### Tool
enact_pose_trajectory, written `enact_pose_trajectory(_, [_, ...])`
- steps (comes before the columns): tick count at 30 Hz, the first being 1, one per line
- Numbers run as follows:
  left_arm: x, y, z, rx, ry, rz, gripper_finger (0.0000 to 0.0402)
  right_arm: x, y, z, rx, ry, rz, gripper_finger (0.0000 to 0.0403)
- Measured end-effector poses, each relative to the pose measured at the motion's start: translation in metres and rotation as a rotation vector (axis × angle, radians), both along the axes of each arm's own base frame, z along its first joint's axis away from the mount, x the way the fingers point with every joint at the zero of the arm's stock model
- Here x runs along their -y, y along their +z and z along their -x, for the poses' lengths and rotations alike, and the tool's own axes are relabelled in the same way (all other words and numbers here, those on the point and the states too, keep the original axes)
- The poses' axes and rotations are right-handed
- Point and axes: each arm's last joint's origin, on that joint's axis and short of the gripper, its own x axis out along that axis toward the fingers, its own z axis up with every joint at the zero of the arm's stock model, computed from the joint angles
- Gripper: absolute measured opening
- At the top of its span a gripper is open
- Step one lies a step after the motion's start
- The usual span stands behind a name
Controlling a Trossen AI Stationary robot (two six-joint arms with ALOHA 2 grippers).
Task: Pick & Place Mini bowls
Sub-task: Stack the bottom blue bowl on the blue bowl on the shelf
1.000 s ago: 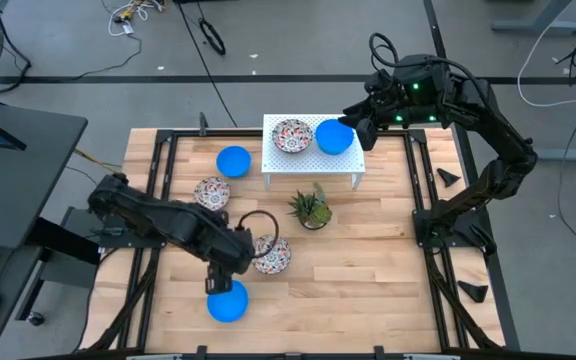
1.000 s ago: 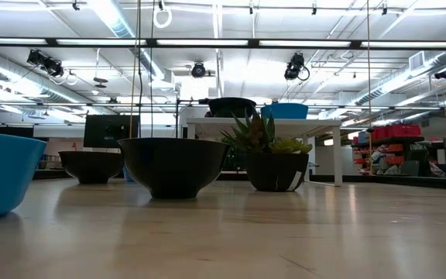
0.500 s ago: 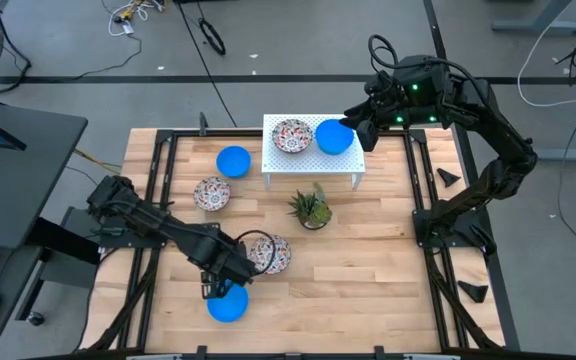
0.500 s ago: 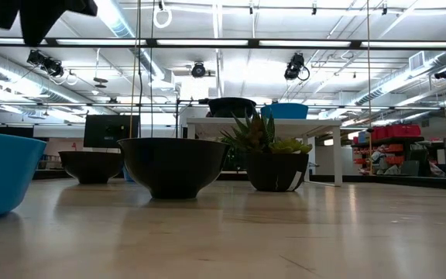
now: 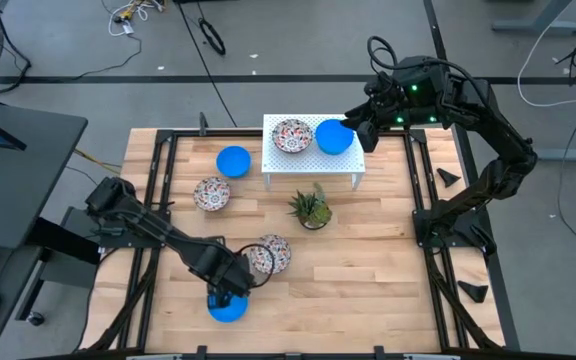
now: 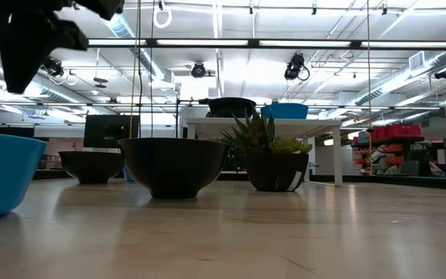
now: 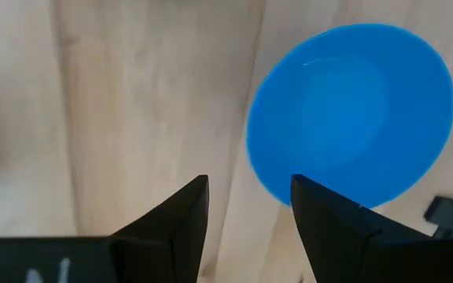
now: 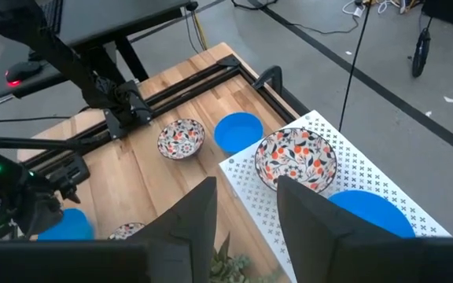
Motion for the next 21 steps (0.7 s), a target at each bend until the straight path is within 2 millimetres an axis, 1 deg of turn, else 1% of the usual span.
enact_pose_trajectory(12, [0.001,-0.037,0.002,0.05,0.065,0.06,0.0186,0.0,0.0,0.0,-0.004,0.009,0.014,0.0137])
enact_pose_trajectory(21, [-0.003,-0.064,0.011,0.035,0.095,0.077,0.0186,0.0,0.0,0.0,-0.003,0.009,0.013,0.0137])
